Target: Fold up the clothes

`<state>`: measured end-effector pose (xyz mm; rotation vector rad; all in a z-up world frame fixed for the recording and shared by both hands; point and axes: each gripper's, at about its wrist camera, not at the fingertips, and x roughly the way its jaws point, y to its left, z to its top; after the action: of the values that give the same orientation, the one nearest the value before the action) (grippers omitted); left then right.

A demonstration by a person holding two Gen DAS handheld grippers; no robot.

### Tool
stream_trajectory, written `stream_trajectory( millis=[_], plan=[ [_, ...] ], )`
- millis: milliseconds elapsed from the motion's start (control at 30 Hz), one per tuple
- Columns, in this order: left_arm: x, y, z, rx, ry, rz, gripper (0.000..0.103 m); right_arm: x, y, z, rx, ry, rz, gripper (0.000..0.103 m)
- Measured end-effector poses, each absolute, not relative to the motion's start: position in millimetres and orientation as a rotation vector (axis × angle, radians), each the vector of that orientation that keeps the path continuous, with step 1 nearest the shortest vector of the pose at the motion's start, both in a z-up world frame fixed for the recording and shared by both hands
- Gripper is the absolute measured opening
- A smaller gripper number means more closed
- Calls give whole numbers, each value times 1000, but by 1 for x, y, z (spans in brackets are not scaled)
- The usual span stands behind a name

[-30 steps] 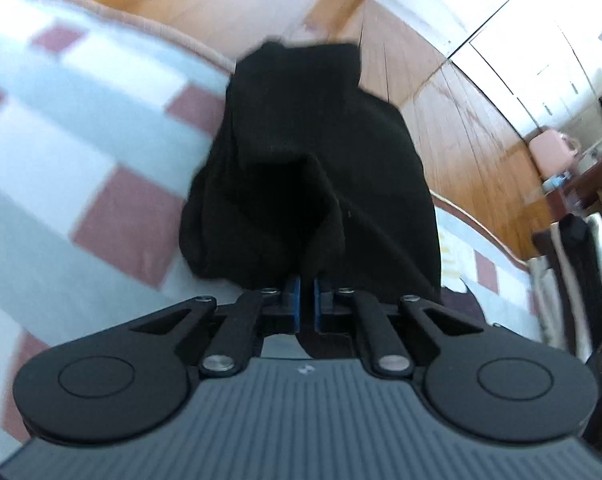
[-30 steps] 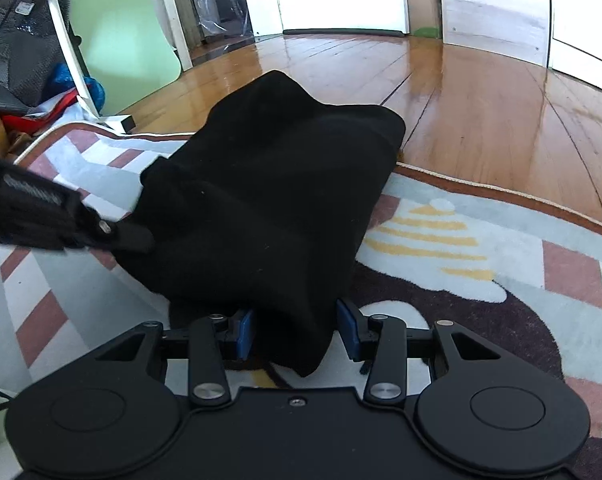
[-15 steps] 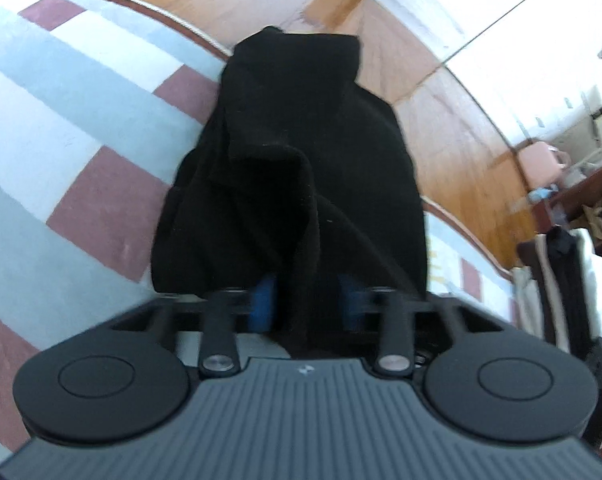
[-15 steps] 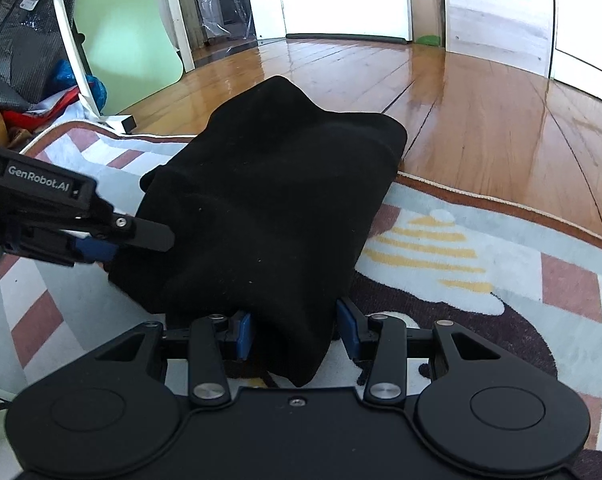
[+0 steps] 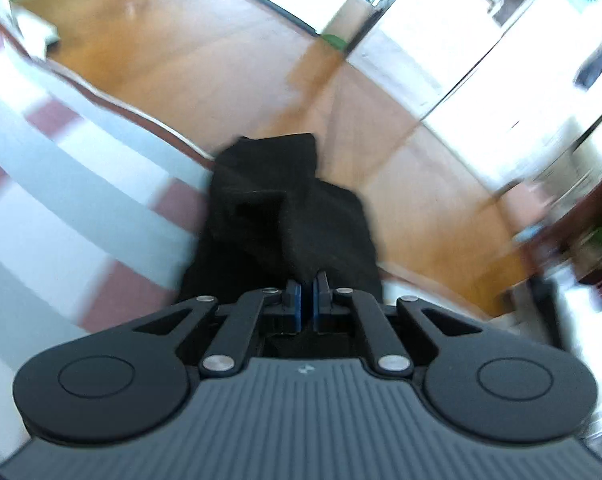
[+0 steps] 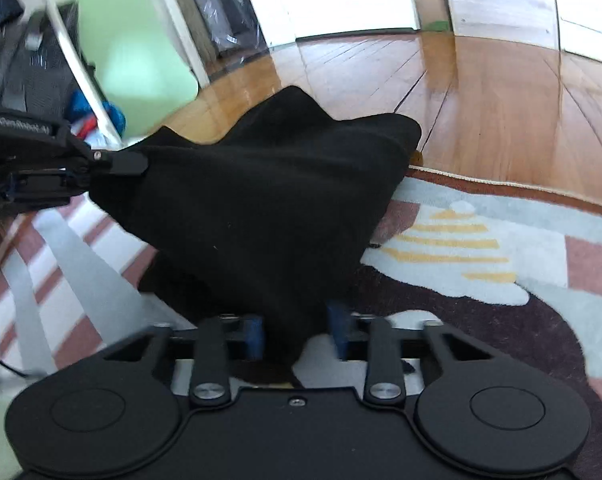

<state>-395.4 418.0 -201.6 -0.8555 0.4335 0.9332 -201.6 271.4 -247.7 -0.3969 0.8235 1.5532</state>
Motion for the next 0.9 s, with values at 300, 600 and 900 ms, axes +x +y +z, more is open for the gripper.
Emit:
stream_trajectory(
  millis=[300, 600, 900],
  plan=[
    [-397, 423, -213, -729, 610, 1045, 19, -183, 265, -244, -438, 986, 1600, 32],
    [-337, 512, -204, -606, 640, 804, 24, -138, 354, -231, -282, 1022, 1525, 67],
    [-357, 580, -247, -495, 793, 1167, 37, -94, 432, -275, -45, 1311, 1408, 79]
  ],
)
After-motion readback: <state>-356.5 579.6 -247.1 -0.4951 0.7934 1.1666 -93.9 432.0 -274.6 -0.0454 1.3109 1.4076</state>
